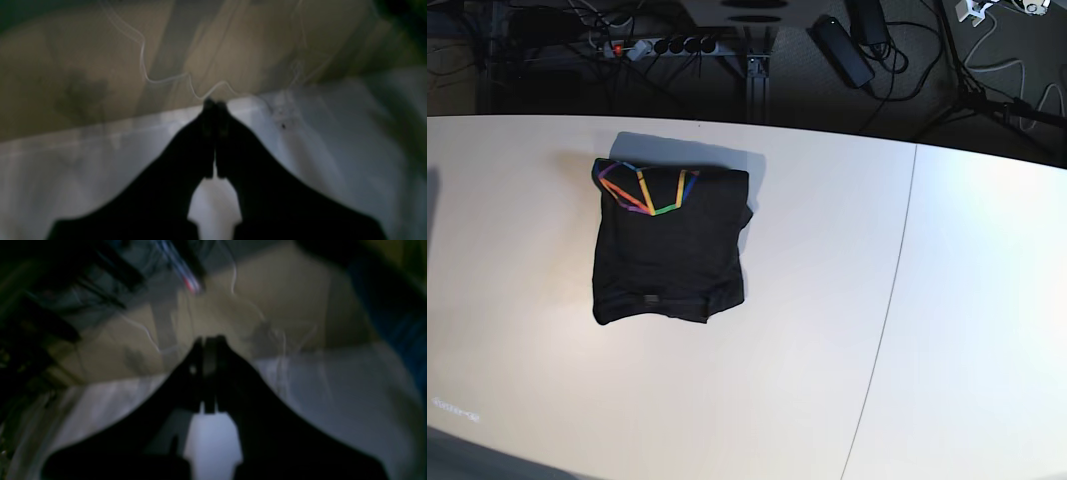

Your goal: Fold the T-shirt properly

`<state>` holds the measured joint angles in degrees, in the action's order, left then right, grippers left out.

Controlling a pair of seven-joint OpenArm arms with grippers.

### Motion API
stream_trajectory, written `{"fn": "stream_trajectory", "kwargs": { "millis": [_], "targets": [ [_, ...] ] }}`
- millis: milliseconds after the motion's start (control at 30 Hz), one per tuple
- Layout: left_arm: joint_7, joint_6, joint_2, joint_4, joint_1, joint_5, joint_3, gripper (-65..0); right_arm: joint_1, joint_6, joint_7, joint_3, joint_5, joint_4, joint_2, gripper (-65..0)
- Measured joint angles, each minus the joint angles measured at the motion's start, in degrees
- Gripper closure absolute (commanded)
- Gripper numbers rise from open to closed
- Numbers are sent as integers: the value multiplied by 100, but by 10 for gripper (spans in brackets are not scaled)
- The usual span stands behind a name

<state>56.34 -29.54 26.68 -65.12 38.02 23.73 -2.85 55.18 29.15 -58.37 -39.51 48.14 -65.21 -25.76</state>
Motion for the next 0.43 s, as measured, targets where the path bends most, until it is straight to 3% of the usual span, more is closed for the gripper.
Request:
{"fn": "stream_trajectory", "kwargs": {
  "millis": [100,233,367,433],
  "targets": [
    [-13,328,-17,984,-706,-234,879,0,-341,-24,57,608,-417,730,2,0],
    [-37,496,-157,2218,-1753,-232,2212,0,-1314,-59,155,1303,-713,1598,149,0],
    [-166,527,-667,3292,-2747,-195,3154,0,-2494,-153,262,1768,-1257,2304,509,0],
    [-227,739,-990,3751,-3176,-179,3410,0,-3038,-173,337,1923,-1486,2590,695,0]
  ]
}}
